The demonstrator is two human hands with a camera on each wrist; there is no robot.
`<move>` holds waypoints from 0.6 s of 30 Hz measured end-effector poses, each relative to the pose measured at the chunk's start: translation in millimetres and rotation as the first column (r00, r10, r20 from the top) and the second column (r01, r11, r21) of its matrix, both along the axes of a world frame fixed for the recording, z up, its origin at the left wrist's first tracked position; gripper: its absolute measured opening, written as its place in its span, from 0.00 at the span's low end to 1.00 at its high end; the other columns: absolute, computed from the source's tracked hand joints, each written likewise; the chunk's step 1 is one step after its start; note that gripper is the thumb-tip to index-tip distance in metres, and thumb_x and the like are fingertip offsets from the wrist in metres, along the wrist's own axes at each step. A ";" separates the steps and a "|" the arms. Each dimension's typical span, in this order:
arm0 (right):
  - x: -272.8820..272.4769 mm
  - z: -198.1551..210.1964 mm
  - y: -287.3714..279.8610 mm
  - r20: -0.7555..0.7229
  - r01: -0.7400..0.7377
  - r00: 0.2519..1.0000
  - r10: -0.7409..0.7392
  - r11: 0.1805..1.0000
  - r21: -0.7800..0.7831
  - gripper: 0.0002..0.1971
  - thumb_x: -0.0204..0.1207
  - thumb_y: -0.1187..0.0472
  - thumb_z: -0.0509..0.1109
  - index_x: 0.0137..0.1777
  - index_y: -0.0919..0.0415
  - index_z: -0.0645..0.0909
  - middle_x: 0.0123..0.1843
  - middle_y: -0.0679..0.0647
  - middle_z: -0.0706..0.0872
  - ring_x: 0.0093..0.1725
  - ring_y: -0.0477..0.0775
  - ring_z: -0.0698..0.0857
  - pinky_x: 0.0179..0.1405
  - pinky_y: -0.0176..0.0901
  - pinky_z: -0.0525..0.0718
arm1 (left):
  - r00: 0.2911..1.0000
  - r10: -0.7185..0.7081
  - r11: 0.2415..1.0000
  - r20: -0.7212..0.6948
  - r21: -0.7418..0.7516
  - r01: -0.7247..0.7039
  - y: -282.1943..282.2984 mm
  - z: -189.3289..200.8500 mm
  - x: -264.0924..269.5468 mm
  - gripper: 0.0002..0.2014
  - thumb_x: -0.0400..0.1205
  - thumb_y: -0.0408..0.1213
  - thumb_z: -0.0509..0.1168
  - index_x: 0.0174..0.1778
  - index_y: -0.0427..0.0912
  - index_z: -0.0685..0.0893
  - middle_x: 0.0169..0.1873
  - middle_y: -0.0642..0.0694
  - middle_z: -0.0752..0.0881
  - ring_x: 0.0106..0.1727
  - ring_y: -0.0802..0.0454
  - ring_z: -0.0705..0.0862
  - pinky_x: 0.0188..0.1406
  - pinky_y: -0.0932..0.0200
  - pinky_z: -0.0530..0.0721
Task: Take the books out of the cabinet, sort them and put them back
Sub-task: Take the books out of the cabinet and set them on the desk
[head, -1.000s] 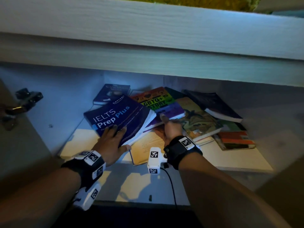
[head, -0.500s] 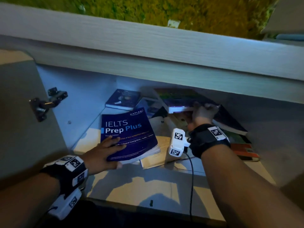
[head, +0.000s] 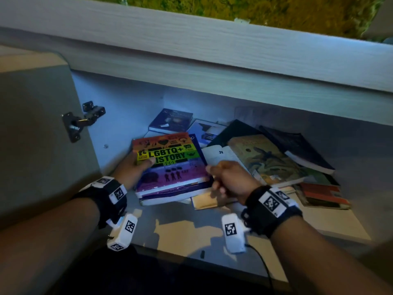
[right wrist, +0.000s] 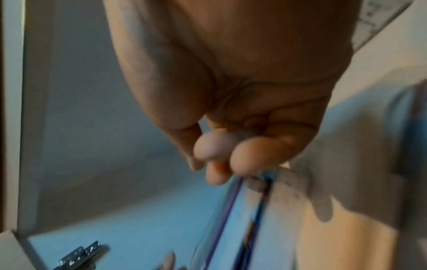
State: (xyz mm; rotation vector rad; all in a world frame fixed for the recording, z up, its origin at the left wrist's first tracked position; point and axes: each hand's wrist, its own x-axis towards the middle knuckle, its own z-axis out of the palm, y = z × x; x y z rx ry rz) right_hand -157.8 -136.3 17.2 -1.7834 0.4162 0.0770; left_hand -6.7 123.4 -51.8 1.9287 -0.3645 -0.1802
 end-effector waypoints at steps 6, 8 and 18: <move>44.2 6.3 8.9 0.001 0.010 1.000 -0.011 0.882 -0.471 0.34 0.80 0.36 0.69 0.76 0.61 0.75 0.73 0.60 0.83 0.72 0.63 0.82 0.67 0.48 0.78 | 0.987 0.148 0.951 -0.062 0.282 -0.125 -11.4 17.2 -9.0 0.18 0.78 0.54 0.73 0.49 0.41 0.83 0.31 0.54 0.85 0.33 0.54 0.85 0.29 0.64 0.74; 53.9 1.1 14.9 -0.123 -0.085 0.992 0.026 0.860 -0.504 0.30 0.82 0.35 0.67 0.69 0.61 0.78 0.72 0.61 0.83 0.69 0.63 0.83 0.61 0.46 0.78 | 0.978 0.159 0.902 -0.131 0.423 -0.090 -9.3 20.6 -5.1 0.28 0.75 0.65 0.70 0.45 0.39 0.81 0.31 0.48 0.83 0.32 0.51 0.82 0.28 0.62 0.75; 92.4 -23.0 11.2 -0.260 0.011 0.964 -0.054 0.986 -0.165 0.28 0.72 0.33 0.76 0.56 0.58 0.91 0.53 0.57 0.94 0.55 0.62 0.91 0.65 0.53 0.87 | 0.921 -0.033 0.999 -0.387 -0.009 0.032 -1.4 -1.9 5.1 0.35 0.57 0.69 0.79 0.53 0.48 0.91 0.52 0.41 0.92 0.52 0.40 0.92 0.63 0.37 0.85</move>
